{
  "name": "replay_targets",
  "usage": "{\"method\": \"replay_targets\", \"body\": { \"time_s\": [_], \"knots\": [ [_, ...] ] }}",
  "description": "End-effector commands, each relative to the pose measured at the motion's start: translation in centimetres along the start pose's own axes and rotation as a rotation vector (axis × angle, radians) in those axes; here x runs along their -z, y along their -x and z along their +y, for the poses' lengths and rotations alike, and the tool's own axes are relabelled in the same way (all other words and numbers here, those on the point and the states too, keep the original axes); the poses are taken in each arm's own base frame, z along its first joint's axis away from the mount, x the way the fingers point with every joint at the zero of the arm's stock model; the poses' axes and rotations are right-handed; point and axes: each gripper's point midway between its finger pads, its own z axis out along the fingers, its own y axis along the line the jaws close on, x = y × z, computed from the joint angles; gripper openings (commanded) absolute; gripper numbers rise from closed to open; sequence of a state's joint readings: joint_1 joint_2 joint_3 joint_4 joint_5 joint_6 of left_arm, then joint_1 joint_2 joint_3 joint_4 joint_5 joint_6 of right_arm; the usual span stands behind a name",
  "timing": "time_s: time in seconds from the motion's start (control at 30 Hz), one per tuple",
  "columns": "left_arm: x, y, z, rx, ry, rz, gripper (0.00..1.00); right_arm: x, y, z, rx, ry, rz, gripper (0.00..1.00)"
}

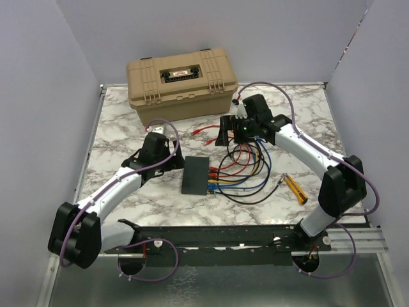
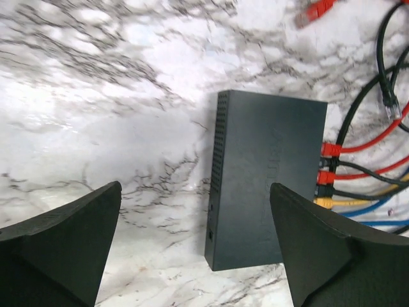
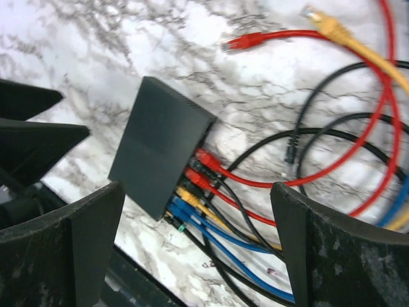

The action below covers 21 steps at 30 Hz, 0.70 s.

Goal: Pull the plug from the switch port
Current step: Adjust the switch port at the center of the board.

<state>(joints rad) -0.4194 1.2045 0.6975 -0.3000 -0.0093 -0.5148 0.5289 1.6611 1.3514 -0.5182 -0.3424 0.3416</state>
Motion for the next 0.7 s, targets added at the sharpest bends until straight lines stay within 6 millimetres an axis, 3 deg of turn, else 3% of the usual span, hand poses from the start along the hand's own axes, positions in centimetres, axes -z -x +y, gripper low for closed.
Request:
{"method": "replay_targets", "body": {
  "time_s": [0.0,0.2,0.43,0.67],
  "knots": [
    [2.0,3.6,1.8,-0.013,0.121,-0.162,0.99,1.6,1.3,-3.2,0.005,-0.196,-0.119,1.00],
    [3.6,5.4,2.6,-0.011,0.167,-0.255,0.99,3.0,1.9,-4.3,0.005,-0.269,-0.196,1.00],
    [3.3,4.7,2.5,0.023,0.148,-0.235,0.99,3.3,2.1,-4.5,0.009,-0.256,-0.248,0.99],
    [1.2,2.7,1.8,0.060,0.111,-0.122,0.99,0.2,0.4,-3.0,-0.076,-0.092,-0.075,1.00]
  ]
}}
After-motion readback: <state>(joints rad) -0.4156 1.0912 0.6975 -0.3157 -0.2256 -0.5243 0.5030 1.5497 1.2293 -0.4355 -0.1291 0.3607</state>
